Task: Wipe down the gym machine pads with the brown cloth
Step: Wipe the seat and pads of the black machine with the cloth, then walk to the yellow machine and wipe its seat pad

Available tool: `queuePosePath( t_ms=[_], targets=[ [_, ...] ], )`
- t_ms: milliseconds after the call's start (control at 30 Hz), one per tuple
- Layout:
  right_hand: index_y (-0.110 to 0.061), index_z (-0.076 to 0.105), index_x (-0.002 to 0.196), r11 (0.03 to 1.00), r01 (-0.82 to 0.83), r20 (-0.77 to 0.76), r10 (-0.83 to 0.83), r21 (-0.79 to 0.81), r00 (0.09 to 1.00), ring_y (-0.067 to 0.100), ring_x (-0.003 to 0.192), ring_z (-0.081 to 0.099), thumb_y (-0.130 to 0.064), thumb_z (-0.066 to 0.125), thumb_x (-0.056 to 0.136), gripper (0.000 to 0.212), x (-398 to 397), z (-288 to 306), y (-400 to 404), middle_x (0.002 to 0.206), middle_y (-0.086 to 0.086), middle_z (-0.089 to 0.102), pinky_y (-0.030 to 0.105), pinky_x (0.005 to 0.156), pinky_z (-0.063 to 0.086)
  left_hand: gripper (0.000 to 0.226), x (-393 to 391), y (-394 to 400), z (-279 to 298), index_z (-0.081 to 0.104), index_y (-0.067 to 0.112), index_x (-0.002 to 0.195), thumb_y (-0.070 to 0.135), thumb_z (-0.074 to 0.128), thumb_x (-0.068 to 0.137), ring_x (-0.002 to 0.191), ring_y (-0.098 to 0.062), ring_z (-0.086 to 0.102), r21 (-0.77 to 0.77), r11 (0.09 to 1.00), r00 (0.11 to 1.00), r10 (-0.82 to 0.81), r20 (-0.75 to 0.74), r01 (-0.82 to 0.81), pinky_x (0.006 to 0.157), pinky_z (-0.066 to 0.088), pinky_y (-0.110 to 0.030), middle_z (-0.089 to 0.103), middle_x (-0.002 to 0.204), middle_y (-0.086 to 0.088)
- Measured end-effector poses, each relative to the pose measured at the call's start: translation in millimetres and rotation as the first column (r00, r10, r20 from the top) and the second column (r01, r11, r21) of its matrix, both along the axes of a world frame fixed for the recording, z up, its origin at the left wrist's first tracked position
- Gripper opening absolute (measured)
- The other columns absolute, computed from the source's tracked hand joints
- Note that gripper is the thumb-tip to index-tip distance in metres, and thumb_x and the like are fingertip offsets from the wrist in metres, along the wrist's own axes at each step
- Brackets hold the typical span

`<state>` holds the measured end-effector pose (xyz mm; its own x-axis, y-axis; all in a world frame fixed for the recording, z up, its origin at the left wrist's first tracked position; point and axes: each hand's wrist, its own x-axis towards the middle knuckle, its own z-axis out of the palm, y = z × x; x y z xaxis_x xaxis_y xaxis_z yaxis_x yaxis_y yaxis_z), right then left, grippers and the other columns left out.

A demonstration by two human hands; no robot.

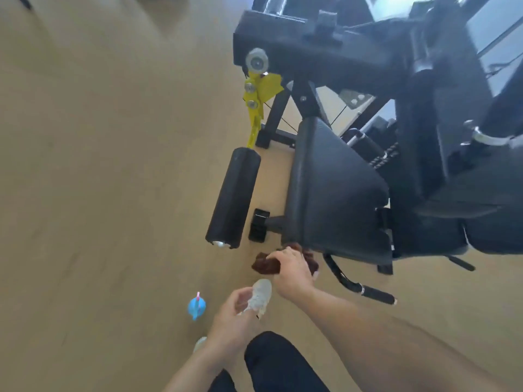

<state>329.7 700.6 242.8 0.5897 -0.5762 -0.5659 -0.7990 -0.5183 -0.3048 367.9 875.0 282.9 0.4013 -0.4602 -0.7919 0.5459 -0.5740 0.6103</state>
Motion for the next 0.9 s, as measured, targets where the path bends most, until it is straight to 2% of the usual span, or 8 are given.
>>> queuePosePath(
  t_ms=[100,200,333,467,633,767,833,900],
  targets=[
    [-0.038,0.062,0.113,0.851,0.268,0.0,-0.3,0.451,0.954,0.015,0.104,0.068,-0.026,0.062,0.097,0.019,-48.5,26.2,50.0,0.11,-0.006,0.072,0.044,0.1,0.056,0.039,-22.7,23.0,13.3,0.051,0.028,0.134,0.016,0.063,0.098,0.125,-0.016,0.054,0.033,0.995,0.988,0.093,-0.12,-0.09,0.092,0.042,-0.025,0.053,0.143,0.006],
    [-0.032,0.066,0.116,0.762,0.291,0.107,-0.425,0.579,0.899,0.006,0.102,0.069,-0.021,0.06,0.1,0.021,-90.5,65.0,85.1,0.107,-0.007,0.074,0.03,0.097,0.056,0.03,-34.2,27.9,35.5,0.061,0.021,0.128,0.024,0.062,0.098,0.105,-0.015,0.065,0.022,0.973,0.948,0.228,-0.223,-0.229,0.08,0.05,-0.029,0.066,0.124,0.004],
    [-0.03,0.065,0.124,0.682,0.269,0.168,-0.502,0.68,0.848,0.004,0.098,0.071,-0.012,0.067,0.097,0.033,-136.4,113.2,97.2,0.109,-0.007,0.074,0.021,0.087,0.057,0.052,-43.4,25.6,58.0,0.068,0.018,0.125,0.056,0.057,0.093,0.113,-0.023,0.068,-0.057,0.998,0.943,-0.014,-0.333,-0.005,0.087,0.055,-0.038,0.075,0.117,-0.006],
    [-0.03,0.065,0.124,0.706,0.283,0.254,-0.552,0.649,0.794,0.004,0.091,0.071,-0.017,0.081,0.085,0.044,-190.1,145.2,93.4,0.11,-0.01,0.072,0.015,0.077,0.057,0.057,-65.8,1.1,65.6,0.07,0.016,0.121,0.062,0.059,0.089,0.119,-0.025,0.065,-0.13,0.953,0.898,-0.301,-0.321,0.273,0.1,0.052,-0.046,0.073,0.121,-0.011],
    [-0.027,0.066,0.113,0.721,0.558,0.33,-0.689,0.411,0.646,-0.008,0.093,0.064,-0.014,0.084,0.076,0.044,-279.0,163.5,103.4,0.107,-0.016,0.063,0.016,0.084,0.054,0.043,-131.1,-29.1,82.6,0.072,0.003,0.105,0.043,0.07,0.089,0.097,-0.028,0.071,-0.123,0.905,0.907,-0.417,-0.062,0.407,0.086,0.06,-0.043,0.075,0.104,-0.019],
    [-0.033,0.064,0.105,0.674,0.738,0.15,-0.728,-0.018,0.669,0.013,0.098,0.061,-0.037,0.081,0.074,0.036,-370.7,164.6,132.8,0.106,-0.013,0.059,0.031,0.079,0.053,0.026,-212.5,-33.4,91.6,0.068,0.011,0.074,0.031,0.081,0.082,0.084,-0.027,0.066,-0.103,0.865,0.871,-0.487,0.063,0.491,0.09,0.056,-0.05,0.07,0.085,-0.015],
    [-0.029,0.059,0.089,0.633,0.768,0.057,-0.767,-0.1,0.639,0.019,0.092,0.06,-0.041,0.079,0.076,0.027,-414.5,163.7,156.6,0.096,-0.009,0.053,0.033,0.074,0.052,0.026,-260.1,-31.3,99.1,0.064,0.021,0.062,0.026,0.084,0.078,0.085,-0.027,0.066,-0.113,0.836,0.844,-0.531,0.074,0.536,0.084,0.057,-0.047,0.07,0.083,-0.01],
    [-0.03,0.061,0.097,0.576,0.814,-0.006,-0.817,-0.082,0.577,0.022,0.101,0.059,-0.043,0.081,0.076,0.032,-457.5,154.8,185.5,0.103,-0.004,0.053,0.034,0.079,0.053,0.022,-308.8,-28.2,110.0,0.066,0.022,0.067,0.019,0.085,0.077,0.09,-0.031,0.069,-0.156,0.819,0.833,-0.549,0.072,0.553,0.087,0.057,-0.05,0.071,0.089,-0.013]
  ],
)
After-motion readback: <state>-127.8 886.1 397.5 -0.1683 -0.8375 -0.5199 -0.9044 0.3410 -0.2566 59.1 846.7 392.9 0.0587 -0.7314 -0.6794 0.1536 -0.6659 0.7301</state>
